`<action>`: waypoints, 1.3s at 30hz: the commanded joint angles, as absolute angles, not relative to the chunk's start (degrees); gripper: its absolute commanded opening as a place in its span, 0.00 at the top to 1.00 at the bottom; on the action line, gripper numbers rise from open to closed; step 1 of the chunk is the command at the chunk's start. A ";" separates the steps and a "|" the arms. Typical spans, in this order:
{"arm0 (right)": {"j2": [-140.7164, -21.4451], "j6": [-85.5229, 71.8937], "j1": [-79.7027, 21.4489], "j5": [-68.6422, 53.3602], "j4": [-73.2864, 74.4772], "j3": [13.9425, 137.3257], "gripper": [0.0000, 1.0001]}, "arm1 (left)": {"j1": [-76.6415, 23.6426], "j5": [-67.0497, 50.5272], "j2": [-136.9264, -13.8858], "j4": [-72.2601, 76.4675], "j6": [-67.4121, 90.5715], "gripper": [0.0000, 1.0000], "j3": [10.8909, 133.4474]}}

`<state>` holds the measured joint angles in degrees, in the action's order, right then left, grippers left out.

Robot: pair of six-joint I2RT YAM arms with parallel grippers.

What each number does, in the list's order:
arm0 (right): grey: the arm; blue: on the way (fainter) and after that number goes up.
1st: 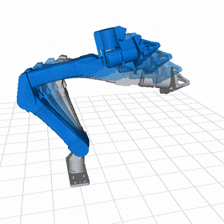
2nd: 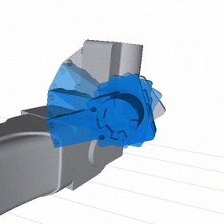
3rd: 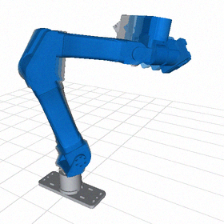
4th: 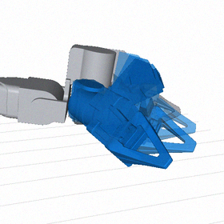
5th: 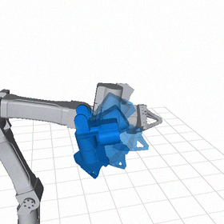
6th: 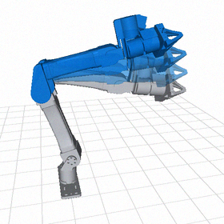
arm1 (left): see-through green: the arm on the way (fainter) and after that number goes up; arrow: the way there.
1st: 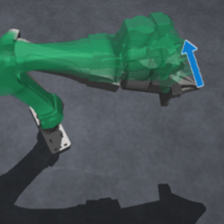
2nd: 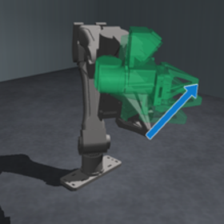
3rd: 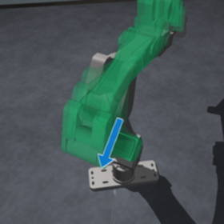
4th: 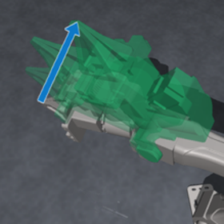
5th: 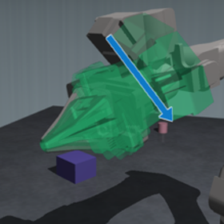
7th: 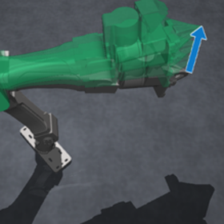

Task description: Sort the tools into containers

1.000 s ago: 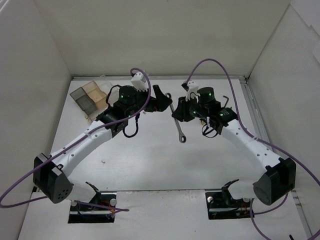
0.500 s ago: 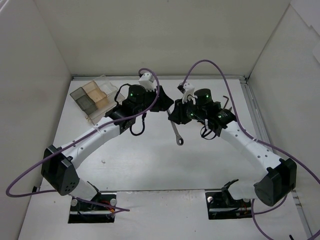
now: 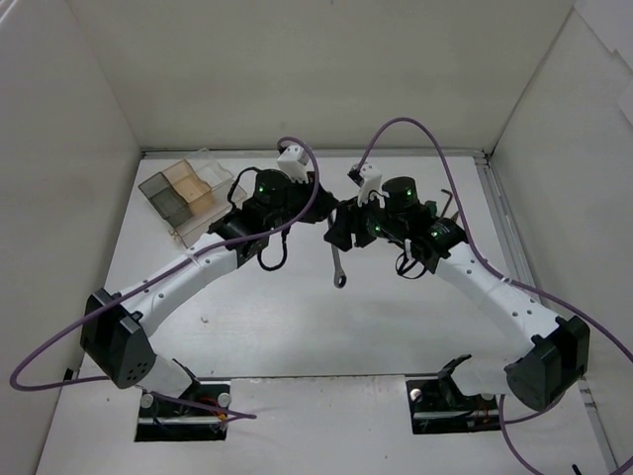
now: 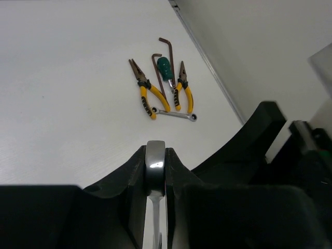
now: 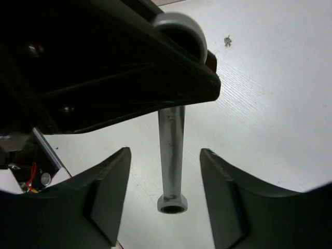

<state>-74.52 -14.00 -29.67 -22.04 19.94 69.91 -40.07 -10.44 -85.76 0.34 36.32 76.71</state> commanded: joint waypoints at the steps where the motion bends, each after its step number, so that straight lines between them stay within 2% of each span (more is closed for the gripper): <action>1: -70.93 -14.06 -30.50 -21.45 13.80 73.04 0.43 | -39.29 -9.58 -80.69 5.10 32.35 1.00 75.68; 2: -70.14 -14.06 -30.41 -19.97 13.80 72.86 0.39 | -38.59 -9.49 -79.03 4.75 30.52 1.00 75.24; 3: -69.61 -14.15 -30.41 -19.17 13.97 72.51 0.30 | -37.71 -9.23 -78.23 4.66 29.28 1.00 74.80; 6: -66.72 -14.50 -30.06 -16.70 14.32 70.49 0.17 | -35.60 -7.56 -74.37 3.52 23.40 1.00 72.69; 9: -63.64 -14.85 -30.15 -13.89 15.82 67.86 0.12 | -32.35 -4.84 -70.41 1.94 14.97 1.00 71.46; 13: -60.39 -15.38 -29.88 -12.04 18.10 64.43 0.10 | -26.91 -1.15 -67.07 0.97 2.14 1.00 71.02; 17: -59.15 -15.73 -29.97 -12.13 19.33 62.06 0.09 | -21.21 -2.37 -68.90 0.27 -8.42 1.00 73.38; 23: -61.17 -13.89 -30.14 -12.22 19.95 61.35 0.09 | -14.25 1.91 -80.05 -5.00 -12.30 1.00 85.15; 30: -62.58 -11.87 -29.53 -12.48 20.74 61.79 0.08 | -11.16 9.22 -94.28 -6.41 -12.13 1.00 97.63; 39: -63.81 -10.99 -26.72 -16.08 20.74 59.24 0.08 | -8.97 11.26 -103.79 -7.03 -15.56 1.00 103.62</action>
<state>-63.07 -11.92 -27.35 -14.26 23.16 59.13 -10.46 9.50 -105.89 -11.25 -12.91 97.76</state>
